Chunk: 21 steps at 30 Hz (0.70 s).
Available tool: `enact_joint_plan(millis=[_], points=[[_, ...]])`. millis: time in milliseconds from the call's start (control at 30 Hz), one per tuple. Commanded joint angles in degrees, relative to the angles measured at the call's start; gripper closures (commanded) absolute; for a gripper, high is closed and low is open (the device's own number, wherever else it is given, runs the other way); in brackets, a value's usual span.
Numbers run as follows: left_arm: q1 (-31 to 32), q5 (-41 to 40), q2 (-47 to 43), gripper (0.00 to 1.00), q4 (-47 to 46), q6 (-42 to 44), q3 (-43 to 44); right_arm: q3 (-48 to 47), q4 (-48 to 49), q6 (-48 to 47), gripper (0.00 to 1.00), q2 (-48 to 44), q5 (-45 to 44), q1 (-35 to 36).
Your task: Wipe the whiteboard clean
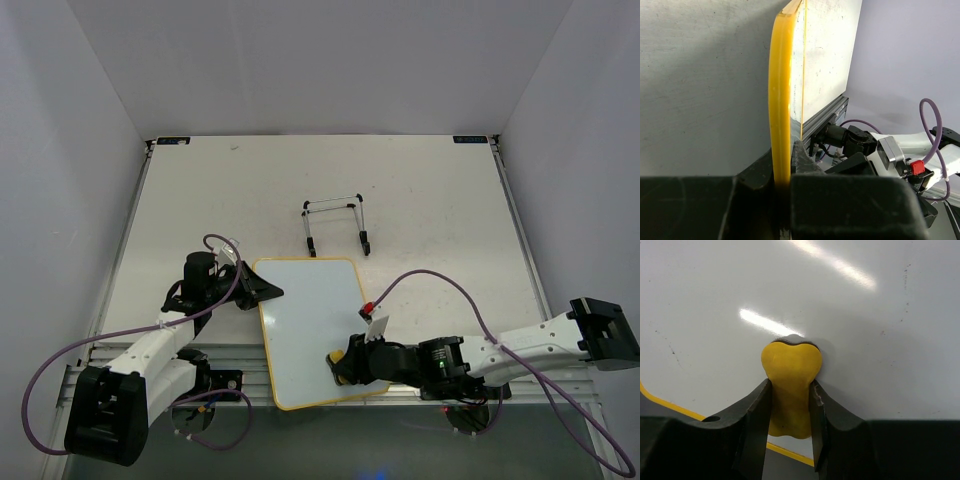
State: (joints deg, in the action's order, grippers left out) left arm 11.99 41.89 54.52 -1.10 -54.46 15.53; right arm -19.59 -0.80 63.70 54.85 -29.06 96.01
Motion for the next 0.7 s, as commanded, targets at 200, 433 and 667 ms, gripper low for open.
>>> enact_joint_plan(millis=[200,433,667], points=[[0.32,-10.42,-0.73,1.0,1.54,2.6,-1.73,-4.56,-1.24,-16.31,0.92,10.79,3.56,1.02],[0.23,-10.86,-1.52,1.0,1.81,2.51,-2.17,-21.6,4.22,-29.85,0.92,26.25,8.13,2.87],[0.32,-10.78,-2.67,1.0,2.6,2.6,-2.17,-27.95,4.5,-33.11,0.92,32.95,10.08,2.52]])
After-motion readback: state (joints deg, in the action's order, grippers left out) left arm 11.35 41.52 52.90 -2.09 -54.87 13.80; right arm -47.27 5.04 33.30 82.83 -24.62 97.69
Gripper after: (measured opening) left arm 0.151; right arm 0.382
